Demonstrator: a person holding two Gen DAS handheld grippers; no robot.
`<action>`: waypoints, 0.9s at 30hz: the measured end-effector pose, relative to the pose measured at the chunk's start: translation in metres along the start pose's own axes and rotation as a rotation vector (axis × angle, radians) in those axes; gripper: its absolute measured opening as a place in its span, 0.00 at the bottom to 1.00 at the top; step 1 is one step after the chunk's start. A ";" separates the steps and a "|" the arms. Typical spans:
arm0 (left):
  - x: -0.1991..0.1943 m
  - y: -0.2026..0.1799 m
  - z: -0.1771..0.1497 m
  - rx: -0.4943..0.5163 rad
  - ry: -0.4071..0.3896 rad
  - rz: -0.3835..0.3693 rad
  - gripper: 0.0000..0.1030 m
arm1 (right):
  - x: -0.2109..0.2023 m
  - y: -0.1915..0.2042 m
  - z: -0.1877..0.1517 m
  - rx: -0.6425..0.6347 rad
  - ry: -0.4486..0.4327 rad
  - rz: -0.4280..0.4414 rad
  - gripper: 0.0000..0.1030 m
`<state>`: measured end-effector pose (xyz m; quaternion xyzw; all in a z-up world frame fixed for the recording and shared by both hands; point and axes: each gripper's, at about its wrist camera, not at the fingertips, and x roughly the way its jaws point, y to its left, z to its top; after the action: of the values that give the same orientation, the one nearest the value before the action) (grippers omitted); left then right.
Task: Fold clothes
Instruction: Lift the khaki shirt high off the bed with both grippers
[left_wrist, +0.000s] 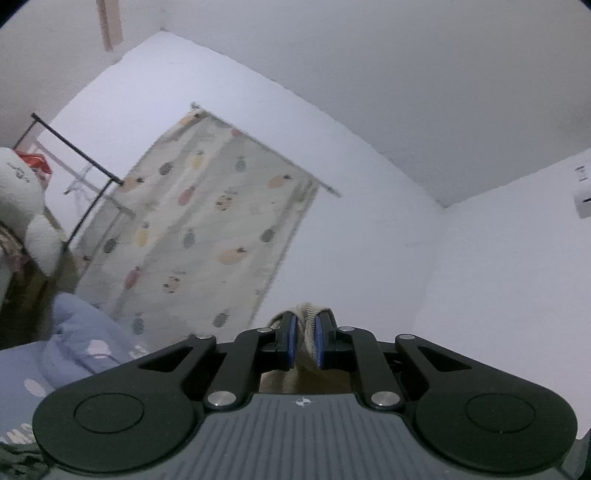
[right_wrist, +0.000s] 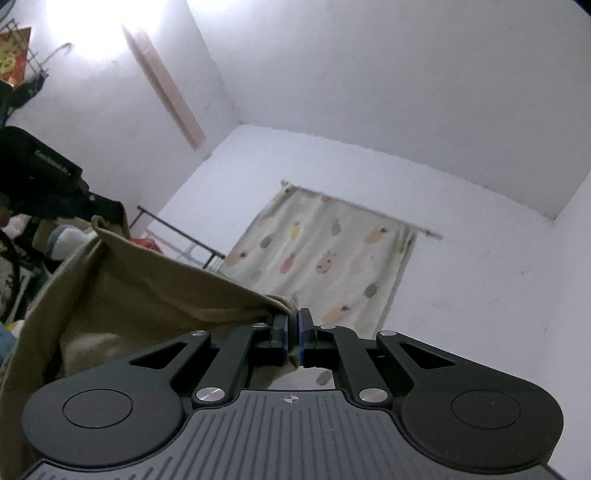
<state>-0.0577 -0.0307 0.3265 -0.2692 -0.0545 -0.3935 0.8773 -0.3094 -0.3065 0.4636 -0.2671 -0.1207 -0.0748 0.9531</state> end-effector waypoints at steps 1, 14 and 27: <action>-0.002 -0.007 0.002 0.001 0.001 -0.014 0.14 | -0.007 -0.004 0.004 0.000 -0.003 -0.004 0.06; -0.001 -0.047 -0.031 0.002 0.032 -0.055 0.14 | -0.054 -0.049 0.010 -0.009 0.064 -0.050 0.06; 0.107 -0.035 -0.113 0.031 0.232 0.106 0.14 | 0.022 -0.061 -0.091 -0.004 0.330 -0.077 0.06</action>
<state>-0.0227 -0.1788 0.2789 -0.2108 0.0555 -0.3743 0.9013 -0.2839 -0.4073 0.4241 -0.2485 0.0276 -0.1544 0.9558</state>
